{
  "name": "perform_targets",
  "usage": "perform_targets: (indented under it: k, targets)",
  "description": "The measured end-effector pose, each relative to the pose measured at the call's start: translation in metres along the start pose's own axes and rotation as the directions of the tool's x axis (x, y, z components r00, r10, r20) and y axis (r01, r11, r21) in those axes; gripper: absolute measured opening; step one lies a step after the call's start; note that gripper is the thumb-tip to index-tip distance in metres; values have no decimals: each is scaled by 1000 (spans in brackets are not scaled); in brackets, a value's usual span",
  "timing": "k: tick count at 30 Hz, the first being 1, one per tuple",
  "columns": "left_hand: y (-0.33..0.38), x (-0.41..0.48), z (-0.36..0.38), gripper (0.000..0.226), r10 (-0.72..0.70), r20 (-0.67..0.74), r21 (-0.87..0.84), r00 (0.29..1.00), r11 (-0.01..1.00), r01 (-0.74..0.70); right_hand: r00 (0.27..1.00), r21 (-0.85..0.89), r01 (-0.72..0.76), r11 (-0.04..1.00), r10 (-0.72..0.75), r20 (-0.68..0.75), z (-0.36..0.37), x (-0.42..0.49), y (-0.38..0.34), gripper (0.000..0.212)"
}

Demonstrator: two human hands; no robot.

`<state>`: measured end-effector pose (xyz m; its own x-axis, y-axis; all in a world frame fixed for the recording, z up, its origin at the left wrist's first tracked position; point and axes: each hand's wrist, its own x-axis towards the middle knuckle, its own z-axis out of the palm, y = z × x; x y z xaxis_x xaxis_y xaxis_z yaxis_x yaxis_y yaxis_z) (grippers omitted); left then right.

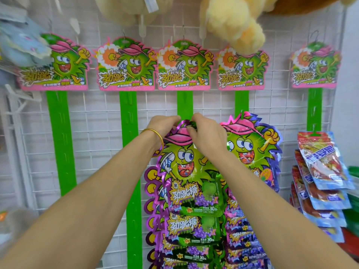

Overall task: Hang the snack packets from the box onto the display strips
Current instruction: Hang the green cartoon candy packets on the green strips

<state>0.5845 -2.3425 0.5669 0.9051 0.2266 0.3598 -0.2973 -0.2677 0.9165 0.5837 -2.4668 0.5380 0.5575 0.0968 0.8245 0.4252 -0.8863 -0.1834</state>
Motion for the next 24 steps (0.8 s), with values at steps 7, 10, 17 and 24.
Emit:
perform_targets:
  k: [7, 10, 17, 24]
  targets:
    - [-2, -1, -1, 30, -4, 5, -17, 1000, 1000, 4, 996, 59, -46, 997, 41, 78, 6, -8, 9, 28]
    - [0, -2, -1, 30, 12, 3, 21, 1000, 1000, -12, 999, 77, -31, 997, 28, 45, 4, -10, 9, 28]
    - [4, -2, -2, 27, 34, 0, 112, 999, 993, -34, 1000, 4, 0, 1000, 0, -1, -1, 11, 3, 23]
    - [3, -5, 3, 26, -2, -44, -10, 999, 1000, 2, 996, 39, -25, 999, 21, 86, -5, 14, 4, 20]
